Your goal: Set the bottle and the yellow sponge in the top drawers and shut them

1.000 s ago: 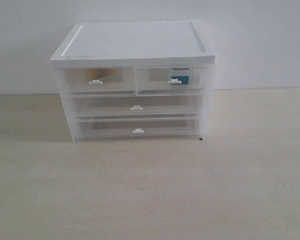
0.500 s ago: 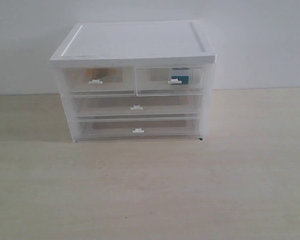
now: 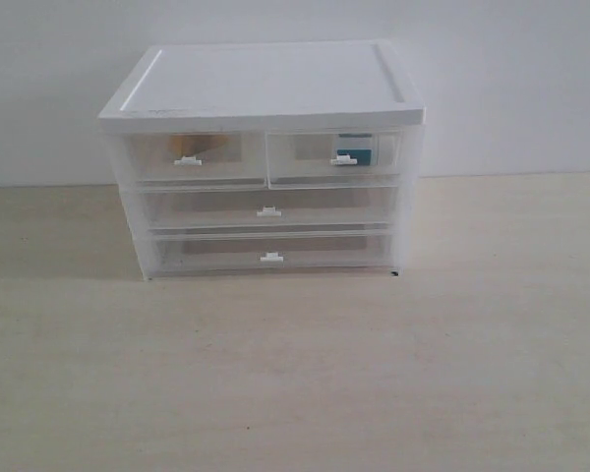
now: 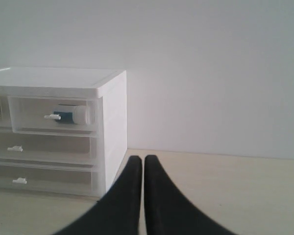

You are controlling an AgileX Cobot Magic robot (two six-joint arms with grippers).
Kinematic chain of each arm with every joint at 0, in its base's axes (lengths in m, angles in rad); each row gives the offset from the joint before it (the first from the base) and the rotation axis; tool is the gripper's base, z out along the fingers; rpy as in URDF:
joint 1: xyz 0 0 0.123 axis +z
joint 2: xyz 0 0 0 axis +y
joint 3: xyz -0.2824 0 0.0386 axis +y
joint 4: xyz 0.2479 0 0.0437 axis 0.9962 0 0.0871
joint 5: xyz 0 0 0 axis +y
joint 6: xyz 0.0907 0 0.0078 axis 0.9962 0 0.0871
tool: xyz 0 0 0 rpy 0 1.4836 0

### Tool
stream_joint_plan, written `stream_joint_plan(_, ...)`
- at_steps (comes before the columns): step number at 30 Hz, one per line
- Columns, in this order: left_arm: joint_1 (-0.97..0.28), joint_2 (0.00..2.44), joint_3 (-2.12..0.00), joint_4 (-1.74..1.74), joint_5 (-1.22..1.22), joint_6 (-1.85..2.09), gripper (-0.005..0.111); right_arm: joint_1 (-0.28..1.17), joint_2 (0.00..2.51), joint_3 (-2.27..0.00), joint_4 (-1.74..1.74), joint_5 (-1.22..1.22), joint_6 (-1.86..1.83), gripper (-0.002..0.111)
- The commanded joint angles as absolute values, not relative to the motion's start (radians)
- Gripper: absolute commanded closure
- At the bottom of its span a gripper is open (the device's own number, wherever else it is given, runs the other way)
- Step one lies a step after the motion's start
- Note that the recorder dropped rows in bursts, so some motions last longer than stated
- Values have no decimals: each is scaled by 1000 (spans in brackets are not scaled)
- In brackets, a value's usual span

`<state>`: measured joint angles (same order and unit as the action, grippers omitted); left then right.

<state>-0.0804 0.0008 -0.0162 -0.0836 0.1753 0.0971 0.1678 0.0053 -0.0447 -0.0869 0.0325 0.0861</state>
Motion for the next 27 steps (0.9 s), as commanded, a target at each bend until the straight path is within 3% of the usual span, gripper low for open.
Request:
stream_joint_plan(1, -41, 0, 0, -70, 169, 56, 103, 169, 0, -40, -84, 27, 79, 108)
stream_joint_plan(27, -6, 0, 0, -70, 232, 41, 103, 169, 0, -40, -84, 27, 79, 108)
